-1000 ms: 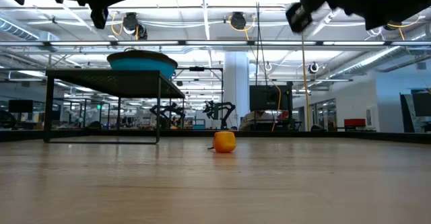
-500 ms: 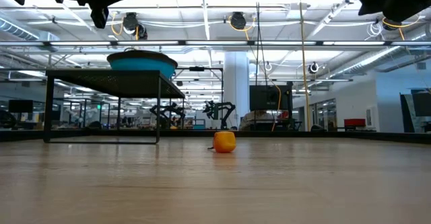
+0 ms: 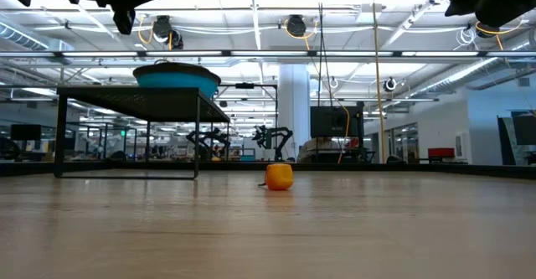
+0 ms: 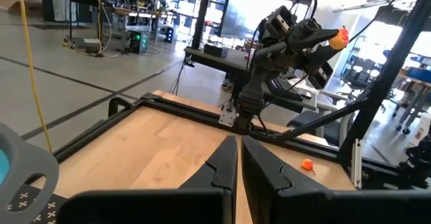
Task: Pick & Place Fruit
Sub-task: Put the pear into the blue strainer bowl on the shelf
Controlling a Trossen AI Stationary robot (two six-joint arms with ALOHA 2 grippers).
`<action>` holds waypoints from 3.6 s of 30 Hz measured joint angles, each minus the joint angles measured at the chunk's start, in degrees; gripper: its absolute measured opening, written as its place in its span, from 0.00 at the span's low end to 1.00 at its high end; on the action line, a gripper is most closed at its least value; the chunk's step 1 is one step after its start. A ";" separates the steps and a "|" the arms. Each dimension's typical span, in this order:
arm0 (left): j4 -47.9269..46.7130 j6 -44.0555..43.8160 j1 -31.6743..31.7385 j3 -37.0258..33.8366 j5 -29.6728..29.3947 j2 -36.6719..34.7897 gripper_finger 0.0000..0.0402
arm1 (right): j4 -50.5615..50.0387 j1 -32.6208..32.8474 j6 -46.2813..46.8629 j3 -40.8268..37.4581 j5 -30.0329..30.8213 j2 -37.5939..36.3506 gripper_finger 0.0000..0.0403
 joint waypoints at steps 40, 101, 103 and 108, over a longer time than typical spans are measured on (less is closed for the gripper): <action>2.56 -1.03 0.00 0.00 -0.20 0.15 0.05 | -43.03 -0.86 58.65 0.02 42.41 0.02 0.25; 9.34 15.51 -10.67 47.87 -3.24 66.67 0.48 | -30.03 3.85 22.77 0.02 31.66 -0.02 0.25; 8.48 15.32 -10.68 47.87 -2.91 66.65 0.48 | -30.00 3.87 22.77 0.02 31.67 -0.02 0.25; 7.94 14.61 -11.23 47.87 -2.99 66.65 0.47 | -29.39 3.85 22.78 0.02 31.67 -0.02 0.25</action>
